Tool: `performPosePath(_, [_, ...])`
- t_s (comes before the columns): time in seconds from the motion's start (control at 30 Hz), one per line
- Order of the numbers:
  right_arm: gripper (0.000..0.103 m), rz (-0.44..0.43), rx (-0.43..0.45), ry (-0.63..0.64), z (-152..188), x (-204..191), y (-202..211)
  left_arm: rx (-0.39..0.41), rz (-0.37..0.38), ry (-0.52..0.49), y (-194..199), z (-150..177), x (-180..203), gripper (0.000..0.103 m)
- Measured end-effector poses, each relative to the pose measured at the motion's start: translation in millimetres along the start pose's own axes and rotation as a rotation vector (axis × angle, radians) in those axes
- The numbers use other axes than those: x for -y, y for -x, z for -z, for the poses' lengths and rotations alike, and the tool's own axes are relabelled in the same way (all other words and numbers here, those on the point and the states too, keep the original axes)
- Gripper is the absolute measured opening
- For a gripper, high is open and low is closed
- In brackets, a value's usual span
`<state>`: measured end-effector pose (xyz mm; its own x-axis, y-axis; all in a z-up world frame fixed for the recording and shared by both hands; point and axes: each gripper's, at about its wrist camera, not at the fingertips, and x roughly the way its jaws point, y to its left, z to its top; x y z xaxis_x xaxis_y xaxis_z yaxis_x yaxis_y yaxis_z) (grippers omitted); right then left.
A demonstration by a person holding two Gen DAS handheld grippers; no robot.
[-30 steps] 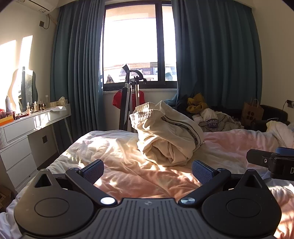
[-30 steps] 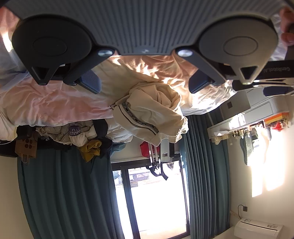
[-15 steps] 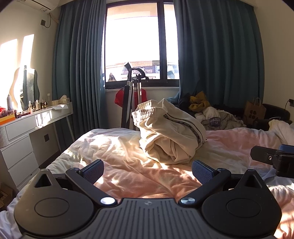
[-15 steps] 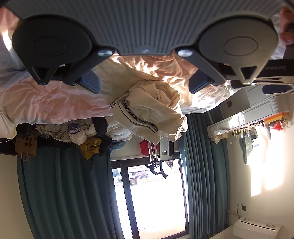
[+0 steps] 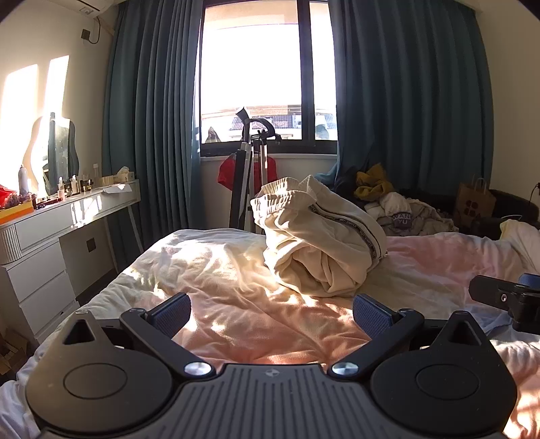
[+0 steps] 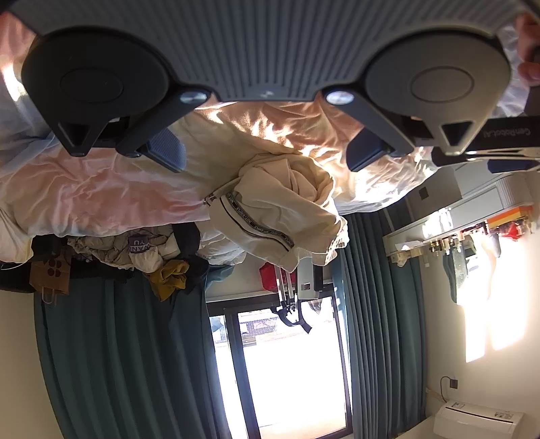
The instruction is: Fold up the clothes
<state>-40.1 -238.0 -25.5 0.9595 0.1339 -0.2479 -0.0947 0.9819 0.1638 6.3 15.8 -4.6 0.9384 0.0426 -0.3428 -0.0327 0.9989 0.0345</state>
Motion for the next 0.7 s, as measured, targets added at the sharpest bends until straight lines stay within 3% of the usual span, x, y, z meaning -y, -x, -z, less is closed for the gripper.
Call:
performPosePath(0.13, [0.103, -0.008, 0.002, 0.018, -11.8, -3.7, -8.4, -0.016, -0.007, 0.028, -1.9, -1.7, -7.3, 0.103])
performPosePath(0.27, [0.103, -0.035, 0.026, 0.034, -51.3, -9.5, -34.8, -0.039, -0.032, 0.081, -6.2, -4.5, -21.9, 0.103])
performPosePath(0.4, [0.101, -0.049, 0.002, 0.021, -99.1, -19.0, -99.4, -0.061, -0.055, 0.134, -10.6, -7.2, -36.5, 0.103])
performPosePath(0.5, [0.1, -0.056, -0.022, 0.002, -127.0, -29.9, -160.9, -0.065, -0.023, 0.178, -16.9, -6.3, -49.9, 0.103])
performPosePath(0.6, [0.092, -0.042, -0.058, -0.026, -148.4, -40.4, -229.8, -0.066, -0.007, 0.208, -29.4, -1.1, -61.6, 0.103])
performPosePath(0.67, [0.072, -0.016, -0.087, -0.041, -155.6, -42.6, -274.0, -0.089, -0.01, 0.225, -43.9, 4.2, -69.1, 0.103])
performPosePath(0.7, [0.071, 0.001, -0.105, -0.048, -157.3, -43.3, -296.3, -0.105, -0.009, 0.237, -51.7, 6.6, -73.1, 0.103])
